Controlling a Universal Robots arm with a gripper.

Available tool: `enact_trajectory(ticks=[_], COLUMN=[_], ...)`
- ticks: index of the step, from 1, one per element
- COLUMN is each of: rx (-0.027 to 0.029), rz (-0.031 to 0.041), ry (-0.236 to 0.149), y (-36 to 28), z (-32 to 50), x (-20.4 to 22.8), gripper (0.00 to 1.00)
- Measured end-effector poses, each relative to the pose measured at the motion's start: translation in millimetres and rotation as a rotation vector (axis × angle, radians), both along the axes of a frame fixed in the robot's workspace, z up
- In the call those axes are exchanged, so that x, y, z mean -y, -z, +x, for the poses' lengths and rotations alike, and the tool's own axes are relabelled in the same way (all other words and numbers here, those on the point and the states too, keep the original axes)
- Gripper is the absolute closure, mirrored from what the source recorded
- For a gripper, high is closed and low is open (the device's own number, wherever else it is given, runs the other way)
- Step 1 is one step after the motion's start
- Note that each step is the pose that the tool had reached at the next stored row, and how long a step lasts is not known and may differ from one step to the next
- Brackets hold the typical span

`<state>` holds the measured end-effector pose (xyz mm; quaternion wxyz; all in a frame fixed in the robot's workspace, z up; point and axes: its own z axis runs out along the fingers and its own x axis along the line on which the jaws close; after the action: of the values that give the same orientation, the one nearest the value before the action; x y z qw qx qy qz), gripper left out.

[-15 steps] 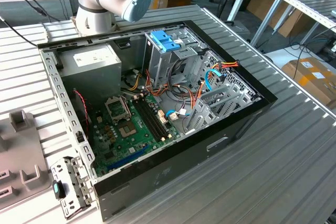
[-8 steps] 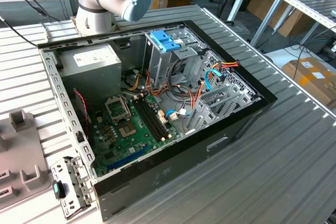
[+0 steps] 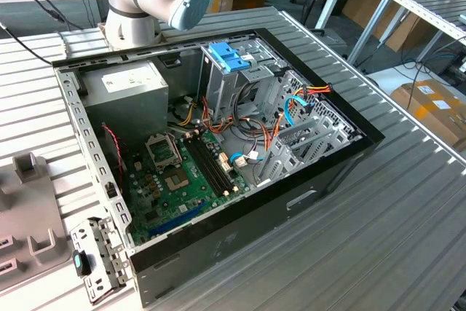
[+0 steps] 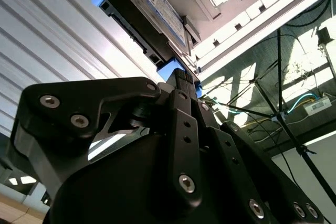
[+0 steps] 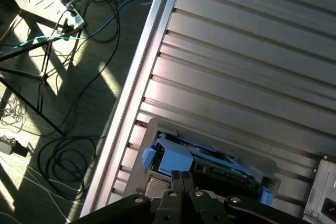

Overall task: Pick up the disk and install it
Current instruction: 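Pick up the disk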

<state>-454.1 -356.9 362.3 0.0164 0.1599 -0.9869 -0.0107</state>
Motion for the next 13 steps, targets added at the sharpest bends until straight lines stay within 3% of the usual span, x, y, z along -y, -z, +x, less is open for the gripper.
enact_trajectory(ticks=[4,8,13], rx=[0.0003,0.0016,0.0016], rz=[-0.0001,0.0000,0.0000], ry=[-0.045,-0.124,-0.128], y=[0.0,0.0,0.0], z=[0.0,0.0,0.0], x=[0.0,0.0,0.0], gripper=[0.89,0.89,0.89])
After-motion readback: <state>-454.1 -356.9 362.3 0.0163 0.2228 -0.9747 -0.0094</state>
